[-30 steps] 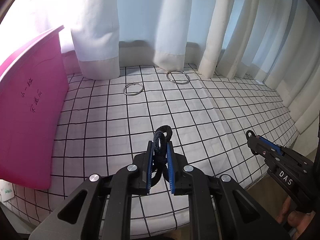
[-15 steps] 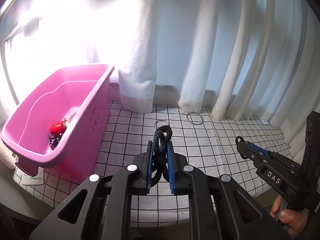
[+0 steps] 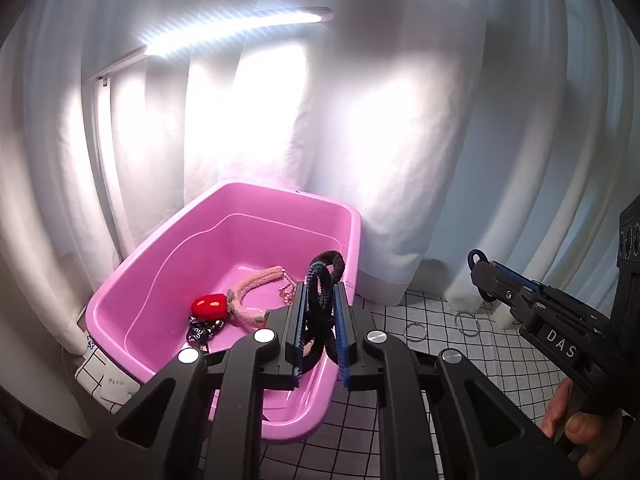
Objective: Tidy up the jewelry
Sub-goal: 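Carry both hair ties with both tools over the pink tub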
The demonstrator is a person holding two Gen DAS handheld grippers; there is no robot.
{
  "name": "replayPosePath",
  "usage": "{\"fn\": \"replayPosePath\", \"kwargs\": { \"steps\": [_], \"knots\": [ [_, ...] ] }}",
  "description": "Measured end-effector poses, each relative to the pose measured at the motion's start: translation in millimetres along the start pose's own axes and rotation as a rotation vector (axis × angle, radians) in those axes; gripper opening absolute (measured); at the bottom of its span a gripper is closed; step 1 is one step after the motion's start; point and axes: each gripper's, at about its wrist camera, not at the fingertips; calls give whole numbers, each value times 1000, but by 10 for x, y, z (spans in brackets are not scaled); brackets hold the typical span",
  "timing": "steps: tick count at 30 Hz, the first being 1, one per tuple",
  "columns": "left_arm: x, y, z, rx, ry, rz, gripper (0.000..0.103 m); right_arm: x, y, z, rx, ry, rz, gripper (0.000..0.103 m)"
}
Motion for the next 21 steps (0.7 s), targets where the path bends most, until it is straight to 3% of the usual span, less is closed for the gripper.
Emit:
{"fn": "replayPosePath", "kwargs": {
  "steps": [10, 21],
  "knots": [
    [-273, 493, 346, -93, 96, -113, 13, -584, 483, 694, -86, 100, -138, 19],
    [-439, 777, 721, -163, 218, -289, 13, -1030, 701, 1337, -171, 251, -280, 19]
  ]
}}
Point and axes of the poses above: each gripper's, at about its wrist camera, not at the fingertips, and z roughly the way its jaws point, y to its left, x to its underside, and after that the axes turned 15 degrees about y, right-handed
